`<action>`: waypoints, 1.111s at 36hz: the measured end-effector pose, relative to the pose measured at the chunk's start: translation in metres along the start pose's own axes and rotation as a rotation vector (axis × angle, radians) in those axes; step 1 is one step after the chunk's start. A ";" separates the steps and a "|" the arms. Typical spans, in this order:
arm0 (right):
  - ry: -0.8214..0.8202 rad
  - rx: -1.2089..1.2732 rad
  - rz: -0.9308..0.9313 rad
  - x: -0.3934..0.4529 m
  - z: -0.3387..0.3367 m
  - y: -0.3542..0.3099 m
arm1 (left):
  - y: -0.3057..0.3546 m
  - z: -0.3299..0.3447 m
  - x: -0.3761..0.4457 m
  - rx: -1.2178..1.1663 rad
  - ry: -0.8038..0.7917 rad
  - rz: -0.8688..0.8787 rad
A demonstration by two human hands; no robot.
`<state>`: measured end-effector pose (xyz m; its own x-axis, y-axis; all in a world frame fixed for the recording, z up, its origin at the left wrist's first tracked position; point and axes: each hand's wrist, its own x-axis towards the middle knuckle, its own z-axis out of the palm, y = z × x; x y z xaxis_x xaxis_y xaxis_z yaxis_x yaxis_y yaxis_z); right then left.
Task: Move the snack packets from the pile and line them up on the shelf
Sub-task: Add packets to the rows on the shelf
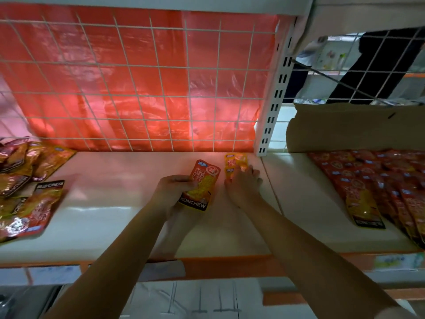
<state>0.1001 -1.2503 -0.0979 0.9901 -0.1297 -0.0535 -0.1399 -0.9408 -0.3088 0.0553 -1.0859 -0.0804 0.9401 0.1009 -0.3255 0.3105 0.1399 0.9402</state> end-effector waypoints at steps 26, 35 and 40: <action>0.103 0.474 -0.126 -0.015 -0.035 0.015 | 0.006 0.031 -0.005 -0.132 -0.028 0.028; 0.078 0.912 0.022 -0.051 -0.067 0.093 | -0.015 0.132 -0.019 0.040 -0.253 0.113; 0.162 1.017 0.129 -0.062 -0.086 0.154 | -0.022 0.178 -0.022 0.426 -0.445 0.252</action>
<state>0.0181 -1.4138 -0.0605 0.9459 -0.3221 -0.0381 -0.1133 -0.2181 -0.9693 0.0525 -1.2666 -0.0763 0.9310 -0.3500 -0.1038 0.0156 -0.2459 0.9692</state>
